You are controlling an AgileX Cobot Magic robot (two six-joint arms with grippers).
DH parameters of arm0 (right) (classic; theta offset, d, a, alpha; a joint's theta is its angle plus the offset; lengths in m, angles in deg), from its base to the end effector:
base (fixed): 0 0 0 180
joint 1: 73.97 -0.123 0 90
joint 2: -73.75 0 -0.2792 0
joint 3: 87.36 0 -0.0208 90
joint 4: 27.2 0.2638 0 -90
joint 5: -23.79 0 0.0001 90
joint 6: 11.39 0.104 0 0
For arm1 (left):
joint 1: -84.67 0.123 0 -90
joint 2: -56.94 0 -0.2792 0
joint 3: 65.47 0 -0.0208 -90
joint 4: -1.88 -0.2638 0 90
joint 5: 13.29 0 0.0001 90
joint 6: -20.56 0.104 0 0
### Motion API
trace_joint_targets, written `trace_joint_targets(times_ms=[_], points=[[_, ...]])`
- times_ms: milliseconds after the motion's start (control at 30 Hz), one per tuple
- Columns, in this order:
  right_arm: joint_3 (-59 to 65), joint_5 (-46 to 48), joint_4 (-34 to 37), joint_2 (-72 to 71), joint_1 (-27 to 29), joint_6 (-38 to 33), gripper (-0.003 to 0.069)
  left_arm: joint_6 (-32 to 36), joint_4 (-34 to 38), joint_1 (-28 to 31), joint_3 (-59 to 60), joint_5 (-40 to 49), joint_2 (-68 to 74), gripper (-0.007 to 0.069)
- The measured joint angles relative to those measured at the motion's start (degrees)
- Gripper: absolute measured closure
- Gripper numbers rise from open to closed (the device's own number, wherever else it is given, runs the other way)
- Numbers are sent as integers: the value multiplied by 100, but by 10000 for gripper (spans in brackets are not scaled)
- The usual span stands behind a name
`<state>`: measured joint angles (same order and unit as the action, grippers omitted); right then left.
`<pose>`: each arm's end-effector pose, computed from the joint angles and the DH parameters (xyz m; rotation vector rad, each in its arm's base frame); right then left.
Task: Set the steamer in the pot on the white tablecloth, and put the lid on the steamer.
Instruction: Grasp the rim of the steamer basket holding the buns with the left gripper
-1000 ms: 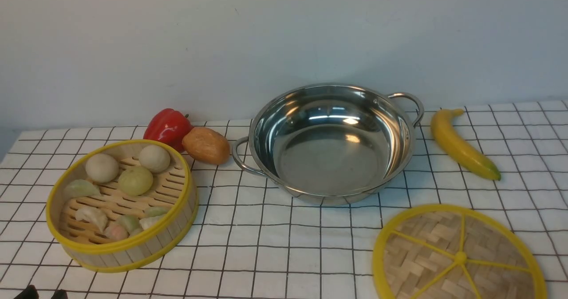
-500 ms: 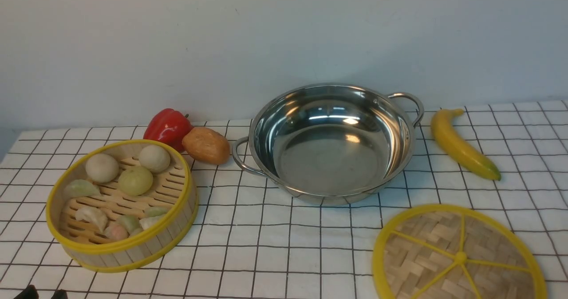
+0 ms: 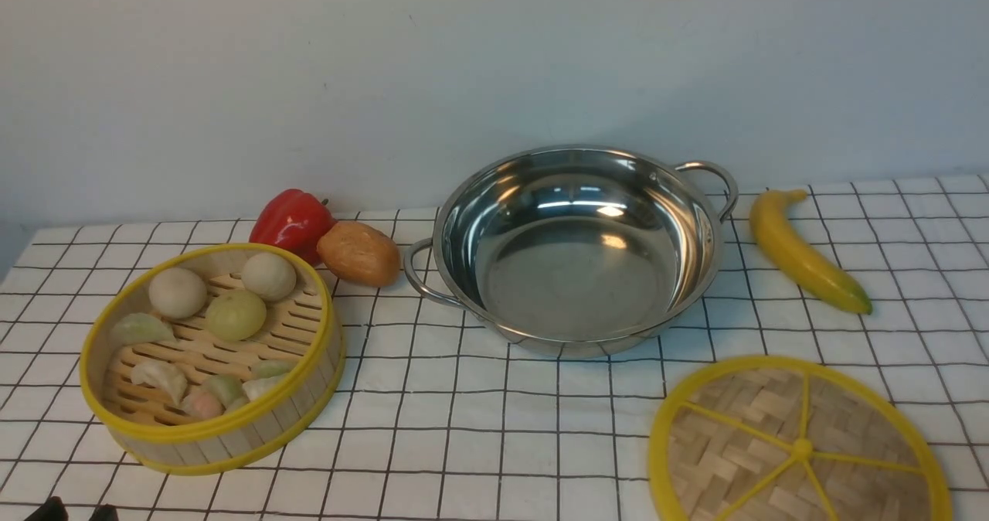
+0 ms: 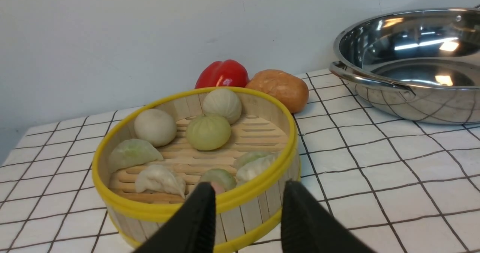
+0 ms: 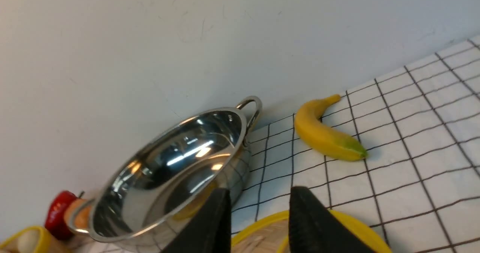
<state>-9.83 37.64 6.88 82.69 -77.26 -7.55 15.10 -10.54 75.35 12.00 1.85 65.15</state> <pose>0.0873 0.0190 0.1889 0.4110 1.7023 0.6355 0.0870 -0.0083 0.1845 0.2013 1.7419 0.0139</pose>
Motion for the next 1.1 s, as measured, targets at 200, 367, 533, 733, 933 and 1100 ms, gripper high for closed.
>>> trace_joint_targets(times_ms=[200,367,533,733,933,1100], points=[[0,0,448,0,0,120,419,-740,917,1,0,-333,0,382],[0,0,1029,0,0,387,419,-1924,2337,1,0,-841,0,382],[0,0,1278,0,0,520,419,-2536,3184,1,0,-1194,0,382],[0,0,1385,0,0,536,419,-2494,3264,1,0,-1447,0,382],[0,-24,1403,0,0,535,419,-1666,2872,1,-211,-3302,12,382],[0,-29,1403,0,0,535,419,166,2797,1,-1277,-3108,394,382]])
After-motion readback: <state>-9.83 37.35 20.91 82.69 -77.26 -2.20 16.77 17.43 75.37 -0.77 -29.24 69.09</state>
